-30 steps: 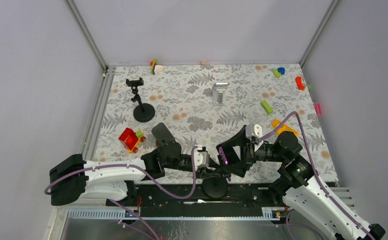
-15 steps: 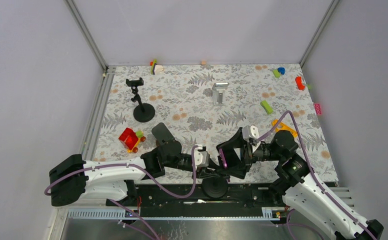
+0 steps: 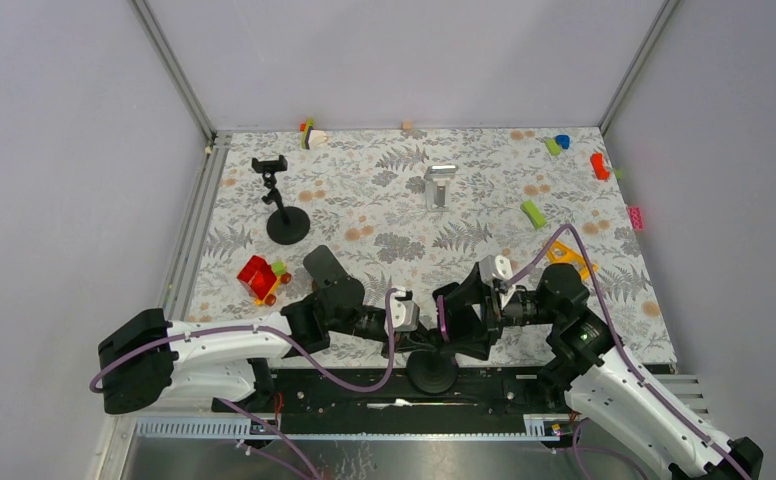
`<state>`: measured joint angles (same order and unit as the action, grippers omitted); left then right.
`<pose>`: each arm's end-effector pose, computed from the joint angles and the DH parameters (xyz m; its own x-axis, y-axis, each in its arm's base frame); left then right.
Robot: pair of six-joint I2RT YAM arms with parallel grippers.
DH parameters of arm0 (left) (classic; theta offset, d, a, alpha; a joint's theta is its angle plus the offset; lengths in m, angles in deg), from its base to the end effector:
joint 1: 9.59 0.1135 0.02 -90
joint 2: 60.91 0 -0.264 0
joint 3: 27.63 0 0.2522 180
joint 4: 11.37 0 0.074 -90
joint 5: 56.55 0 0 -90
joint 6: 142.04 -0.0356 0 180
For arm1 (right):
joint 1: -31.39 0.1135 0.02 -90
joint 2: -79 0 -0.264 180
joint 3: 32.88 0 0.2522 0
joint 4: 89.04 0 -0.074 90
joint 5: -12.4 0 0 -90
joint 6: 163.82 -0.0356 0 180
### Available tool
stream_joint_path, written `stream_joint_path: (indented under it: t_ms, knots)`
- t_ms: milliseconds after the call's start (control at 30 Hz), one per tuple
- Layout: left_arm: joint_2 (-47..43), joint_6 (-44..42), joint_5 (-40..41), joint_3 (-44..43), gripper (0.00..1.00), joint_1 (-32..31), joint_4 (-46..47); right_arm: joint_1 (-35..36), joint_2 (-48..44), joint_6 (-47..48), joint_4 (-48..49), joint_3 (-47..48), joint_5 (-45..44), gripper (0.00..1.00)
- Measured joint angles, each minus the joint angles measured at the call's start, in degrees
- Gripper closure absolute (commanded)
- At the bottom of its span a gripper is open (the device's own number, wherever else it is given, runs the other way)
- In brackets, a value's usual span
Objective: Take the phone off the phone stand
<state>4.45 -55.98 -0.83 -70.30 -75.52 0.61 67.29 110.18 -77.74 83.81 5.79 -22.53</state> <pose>0.0813 -0.2312 0.2370 -0.0083 0.1577 -0.9875 0.9831 -0.1796 -0.0369 0.0951 0.1049 0.2836 -0.0636 0.0023 -0.9980 -0.9978 -0.0171 0.0635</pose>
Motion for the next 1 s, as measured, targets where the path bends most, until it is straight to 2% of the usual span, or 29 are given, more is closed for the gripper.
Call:
stream_joint_path:
  t_ms: [100,233,333,533,600,733,1000]
  knots:
    - [0.0,0.0,0.0,0.0,1.0,0.1,-0.2,0.0,0.6,-0.1,0.3,0.0,0.3,0.1]
    - [0.0,0.0,-0.1,0.0,1.0,0.1,-0.2,0.0,0.9,0.0,0.5,0.1,0.3,0.03]
    - [0.0,0.0,-0.1,0.0,1.0,0.1,-0.2,0.0,0.9,0.1,0.4,0.3,-0.1,0.03]
    - [0.0,0.1,-0.1,0.0,1.0,0.1,-0.2,0.0,0.9,0.2,-0.2,0.7,-0.2,0.1]
    - [0.0,0.2,-0.1,0.0,1.0,0.1,-0.2,0.0,0.9,0.2,-0.4,0.8,-0.1,0.1]
    - [0.1,0.2,-0.1,-0.1,1.0,0.2,-0.2,0.0,0.9,0.1,-0.7,1.0,-0.3,0.01]
    - [0.1,0.2,-0.3,-0.3,1.0,0.2,-0.5,0.0,1.2,-0.5,0.1,2.1,-0.4,0.01]
